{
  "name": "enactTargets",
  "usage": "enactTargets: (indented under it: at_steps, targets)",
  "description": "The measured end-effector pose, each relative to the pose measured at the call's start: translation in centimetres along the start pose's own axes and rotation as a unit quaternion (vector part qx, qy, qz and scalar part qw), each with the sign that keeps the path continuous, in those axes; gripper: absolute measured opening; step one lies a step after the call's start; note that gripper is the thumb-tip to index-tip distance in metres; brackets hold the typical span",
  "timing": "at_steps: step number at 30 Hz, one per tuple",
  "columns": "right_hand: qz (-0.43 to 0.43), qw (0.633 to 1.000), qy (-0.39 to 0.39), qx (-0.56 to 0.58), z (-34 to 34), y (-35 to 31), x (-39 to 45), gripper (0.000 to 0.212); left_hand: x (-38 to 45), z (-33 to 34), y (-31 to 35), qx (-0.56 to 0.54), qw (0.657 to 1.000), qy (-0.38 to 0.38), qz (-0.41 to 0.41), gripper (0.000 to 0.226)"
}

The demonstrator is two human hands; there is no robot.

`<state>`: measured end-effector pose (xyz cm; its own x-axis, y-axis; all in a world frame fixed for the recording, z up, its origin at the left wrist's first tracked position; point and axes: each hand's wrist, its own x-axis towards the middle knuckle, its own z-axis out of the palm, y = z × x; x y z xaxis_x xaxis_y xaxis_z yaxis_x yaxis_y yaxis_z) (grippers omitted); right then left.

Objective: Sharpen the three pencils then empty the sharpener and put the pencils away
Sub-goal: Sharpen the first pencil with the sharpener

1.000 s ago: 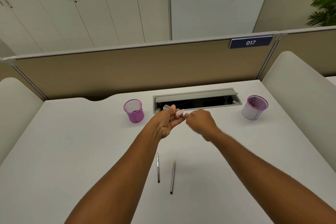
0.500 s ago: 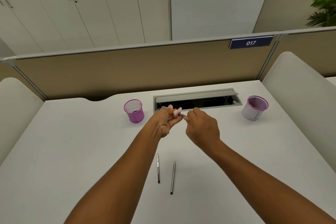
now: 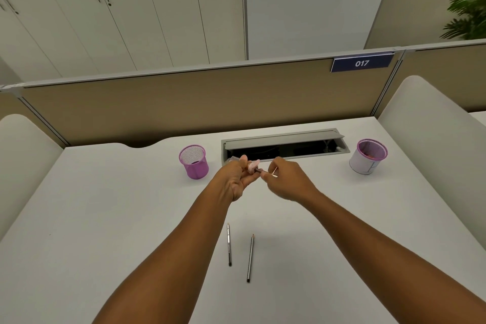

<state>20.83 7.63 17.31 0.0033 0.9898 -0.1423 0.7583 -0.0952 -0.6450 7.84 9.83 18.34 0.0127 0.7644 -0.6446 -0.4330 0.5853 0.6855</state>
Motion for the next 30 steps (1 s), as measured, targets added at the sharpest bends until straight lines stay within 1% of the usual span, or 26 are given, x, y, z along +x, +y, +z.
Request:
enactTargets:
  at_steps: [1, 2, 4, 5, 7, 8, 9, 10, 11, 12, 13, 14, 15, 16, 18, 20, 21, 22, 23, 25, 26, 28, 29, 30]
  targets:
    - [-0.049, 0.996, 0.033, -0.061, 0.4, 0.2, -0.1, 0.019, 0.0, 0.0, -0.1, 0.000, 1.000, 0.002, 0.000, 0.042]
    - [-0.097, 0.985, 0.074, -0.125, 0.8, 0.3, -0.3, 0.014, 0.1, -0.1, -0.2, -0.001, 1.000, 0.005, 0.000, 0.042]
    - [-0.180, 0.941, 0.161, -0.239, 1.3, 1.0, -0.4, 0.008, 0.0, -0.1, -0.2, -0.005, 1.000, 0.004, 0.003, 0.042]
    - [-0.208, 0.917, 0.198, -0.275, 1.4, 1.3, -0.5, 0.012, 0.0, 0.0, -0.2, -0.005, 1.000, 0.003, 0.005, 0.042]
    - [-0.231, 0.902, 0.239, -0.277, 1.3, 1.2, -0.8, 0.018, 0.1, 0.2, 0.0, -0.007, 1.000, -0.002, 0.006, 0.040]
    - [-0.224, 0.909, 0.232, -0.263, 1.2, 1.1, -0.9, 0.016, 0.0, 0.4, 0.0, -0.007, 1.000, -0.005, 0.006, 0.039]
    - [-0.191, 0.928, 0.207, -0.244, 1.2, 0.8, -0.9, 0.012, -0.1, 0.5, 0.1, -0.007, 1.000, -0.008, 0.005, 0.038]
    - [-0.117, 0.958, 0.162, -0.207, 0.9, 0.1, -0.8, 0.013, -0.3, 0.6, 0.1, -0.006, 1.000, -0.012, 0.005, 0.037]
    - [-0.021, 0.985, 0.102, -0.139, 0.4, -0.5, -0.5, 0.021, -0.4, 0.6, 0.2, -0.005, 1.000, -0.017, 0.006, 0.037]
    - [0.077, 0.996, 0.027, -0.040, -0.3, -0.9, -0.1, 0.027, -0.4, 0.6, 0.1, -0.005, 1.000, -0.020, 0.005, 0.037]
    - [0.159, 0.983, -0.043, 0.082, -0.9, -1.1, 0.3, 0.030, -0.4, 0.6, 0.0, -0.003, 1.000, -0.022, 0.006, 0.037]
    - [0.218, 0.955, -0.088, 0.179, -1.6, -1.4, 0.5, 0.031, -0.4, 0.6, 0.0, -0.001, 1.000, -0.022, 0.006, 0.036]
    - [0.242, 0.938, -0.111, 0.220, -1.9, -1.4, 0.7, 0.032, -0.4, 0.6, 0.0, 0.000, 1.000, -0.020, 0.005, 0.035]
    - [0.243, 0.938, -0.120, 0.216, -1.9, -1.4, 0.8, 0.032, -0.4, 0.6, 0.0, -0.001, 1.000, -0.017, 0.004, 0.035]
    - [0.194, 0.963, -0.103, 0.155, -1.4, -1.3, 0.7, 0.032, -0.5, 0.5, 0.1, -0.001, 1.000, -0.007, 0.005, 0.036]
    - [0.094, 0.990, -0.052, 0.088, -0.8, -1.0, 0.4, 0.026, -0.4, 0.3, 0.3, 0.000, 1.000, 0.002, 0.007, 0.038]
    - [0.034, 0.998, -0.021, 0.046, -0.5, -0.6, 0.4, 0.021, -0.3, 0.2, 0.3, 0.000, 1.000, 0.005, 0.007, 0.039]
    - [-0.029, 0.999, 0.019, -0.018, -0.1, -0.3, 0.2, 0.017, -0.2, 0.1, 0.2, 0.000, 1.000, 0.007, 0.007, 0.040]
    - [-0.084, 0.990, 0.067, -0.090, 0.3, -0.1, -0.1, 0.013, -0.2, 0.1, 0.2, -0.003, 1.000, 0.006, 0.007, 0.040]
    - [-0.169, 0.953, 0.158, -0.198, 0.9, 0.6, -0.4, 0.009, -0.3, 0.1, 0.1, -0.006, 1.000, 0.002, 0.007, 0.038]
    - [-0.187, 0.939, 0.185, -0.224, 1.1, 0.7, -0.7, 0.014, -0.4, 0.2, 0.1, -0.007, 1.000, -0.001, 0.006, 0.038]
    - [-0.189, 0.934, 0.190, -0.238, 1.0, 0.4, -1.3, 0.020, -0.4, 0.3, 0.0, -0.004, 1.000, -0.009, 0.004, 0.036]
    - [-0.168, 0.946, 0.167, -0.223, 0.8, 0.2, -1.4, 0.019, -0.4, 0.4, -0.1, -0.003, 1.000, -0.014, 0.004, 0.036]
    - [-0.112, 0.964, 0.139, -0.195, 0.4, -0.1, -1.2, 0.020, -0.4, 0.4, -0.1, -0.002, 1.000, -0.020, 0.004, 0.036]
